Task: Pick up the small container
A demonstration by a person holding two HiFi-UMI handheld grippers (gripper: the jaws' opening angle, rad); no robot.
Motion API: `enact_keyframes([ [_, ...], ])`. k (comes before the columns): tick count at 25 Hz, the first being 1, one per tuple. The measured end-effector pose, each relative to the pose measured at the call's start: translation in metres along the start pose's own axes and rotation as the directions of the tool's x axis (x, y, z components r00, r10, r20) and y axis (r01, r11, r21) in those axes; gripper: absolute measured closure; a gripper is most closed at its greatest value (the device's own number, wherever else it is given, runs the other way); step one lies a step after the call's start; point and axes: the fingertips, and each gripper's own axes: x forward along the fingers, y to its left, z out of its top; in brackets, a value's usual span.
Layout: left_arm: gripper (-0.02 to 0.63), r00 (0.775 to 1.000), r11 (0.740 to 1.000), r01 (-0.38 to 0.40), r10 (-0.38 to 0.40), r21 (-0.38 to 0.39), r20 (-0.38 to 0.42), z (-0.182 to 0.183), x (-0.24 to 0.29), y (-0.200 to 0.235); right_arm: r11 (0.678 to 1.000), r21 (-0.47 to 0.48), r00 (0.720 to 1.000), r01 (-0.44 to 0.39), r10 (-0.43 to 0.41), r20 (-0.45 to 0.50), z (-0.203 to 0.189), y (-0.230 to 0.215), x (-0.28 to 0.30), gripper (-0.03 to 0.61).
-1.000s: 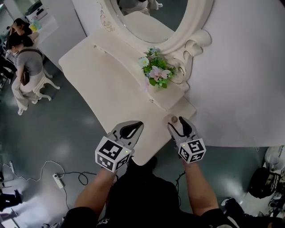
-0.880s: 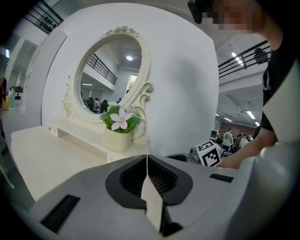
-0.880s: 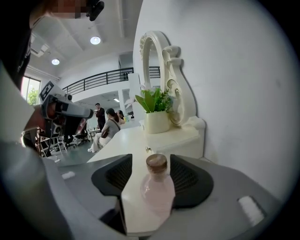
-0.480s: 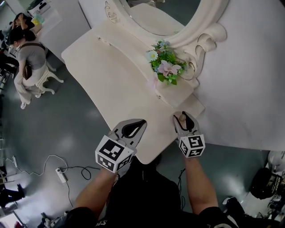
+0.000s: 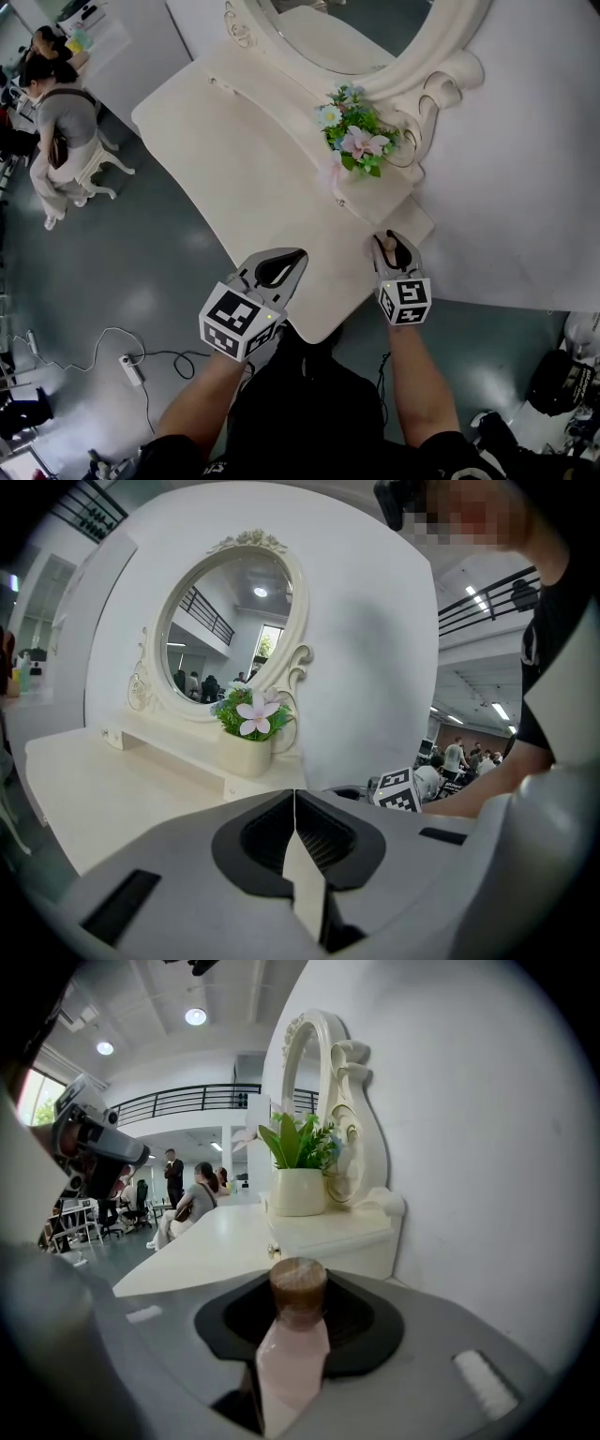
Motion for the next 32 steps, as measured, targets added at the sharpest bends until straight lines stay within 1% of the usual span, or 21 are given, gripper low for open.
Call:
enact_keyframes([
  [2,0.607,1.0,1.0,0.003,-0.003,-0.005,0.008,0.002,-0.003,0.001,1.0,-0.004,1.0,-0.006,0.006,-0.019,-0.001,0.004,-0.001,0.442],
  [4,0.607,1.0,1.0,0.004,-0.004,-0.006,0.02,0.004,-0.007,0.003,1.0,0.017,1.0,-0.013,0.014,-0.022,0.002,0.008,-0.002,0.442],
  [7,0.607,0.999,1.0,0.001,-0.001,-0.01,0.032,0.008,-0.015,0.007,0.998,0.062,1.0,-0.026,0.026,-0.005,0.01,0.016,-0.008,0.442],
  [10,0.607,0.999,1.0,-0.004,0.004,-0.011,0.051,0.014,-0.023,0.011,0.996,0.076,0.999,-0.044,0.043,0.015,0.027,0.026,-0.018,0.442],
  [14,0.607,0.996,1.0,-0.009,0.009,0.0,0.083,0.027,-0.034,0.019,0.994,0.088,0.997,-0.068,0.064,0.047,0.059,0.038,-0.029,0.442],
  [19,0.607,0.994,1.0,-0.015,0.014,0.008,0.107,0.04,-0.053,0.029,0.991,0.098,0.99,-0.096,0.085,0.111,0.11,0.055,-0.049,0.442],
  [23,0.607,0.991,0.999,-0.029,0.026,0.022,0.135,0.052,-0.07,0.04,0.99,0.096,0.988,-0.102,0.089,0.128,0.146,0.067,-0.059,0.442],
  [28,0.607,0.987,0.997,-0.048,0.038,0.065,0.157,0.069,-0.087,0.052,0.988,0.082,0.981,-0.131,0.117,0.152,0.186,0.082,-0.07,0.442],
  [32,0.609,0.981,0.991,-0.09,0.071,0.098,0.181,0.084,-0.098,0.061,0.981,0.074,0.972,-0.179,0.164,0.17,0.21,0.091,-0.078,0.442],
])
